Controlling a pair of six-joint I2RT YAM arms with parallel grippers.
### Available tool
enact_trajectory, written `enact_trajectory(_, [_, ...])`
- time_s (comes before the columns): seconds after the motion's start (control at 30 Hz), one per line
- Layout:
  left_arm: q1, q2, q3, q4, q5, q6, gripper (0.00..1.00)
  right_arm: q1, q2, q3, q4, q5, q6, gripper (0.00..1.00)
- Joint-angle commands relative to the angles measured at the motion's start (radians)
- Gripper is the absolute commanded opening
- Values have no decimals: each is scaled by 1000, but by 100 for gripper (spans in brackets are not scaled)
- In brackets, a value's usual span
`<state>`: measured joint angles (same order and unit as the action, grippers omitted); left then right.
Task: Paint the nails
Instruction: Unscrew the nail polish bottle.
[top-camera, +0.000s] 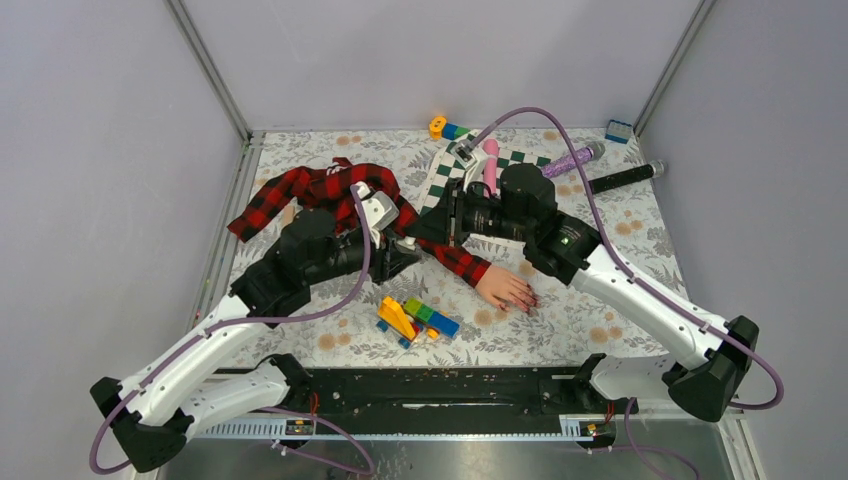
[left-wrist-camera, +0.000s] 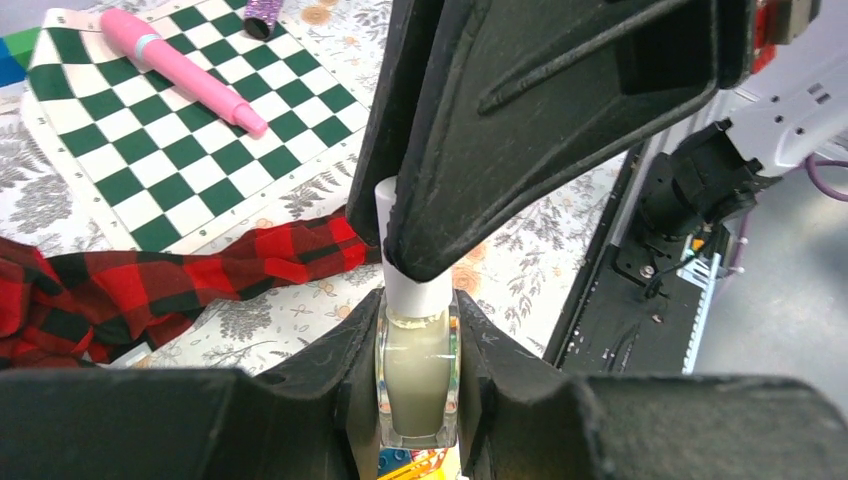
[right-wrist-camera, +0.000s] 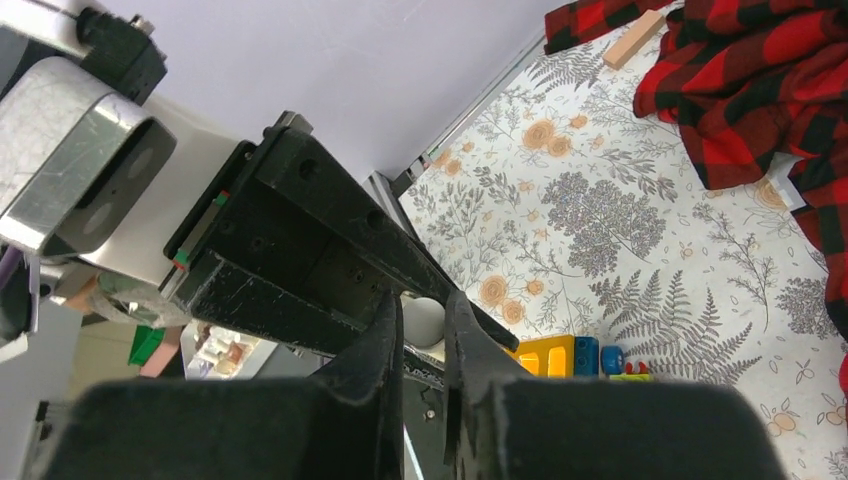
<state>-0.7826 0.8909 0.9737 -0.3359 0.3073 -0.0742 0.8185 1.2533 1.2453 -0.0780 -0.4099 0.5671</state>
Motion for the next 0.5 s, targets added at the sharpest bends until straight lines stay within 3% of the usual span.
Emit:
enact_trajectory(0.0, [5, -11, 32, 90, 227, 25, 0, 18, -29, 8, 93, -169, -116, 0])
enact_trajectory(0.23, [16, 6, 7, 263, 713, -92, 0, 17, -92, -5, 179, -590, -299, 0])
enact_trajectory(0.33, [16, 17, -13, 367, 793, -167, 0, 18, -105, 23, 122, -652, -364, 0])
enact_trajectory(0.47, [16, 29, -13, 383, 802, -182, 0, 17, -121, 31, 104, -671, -382, 0])
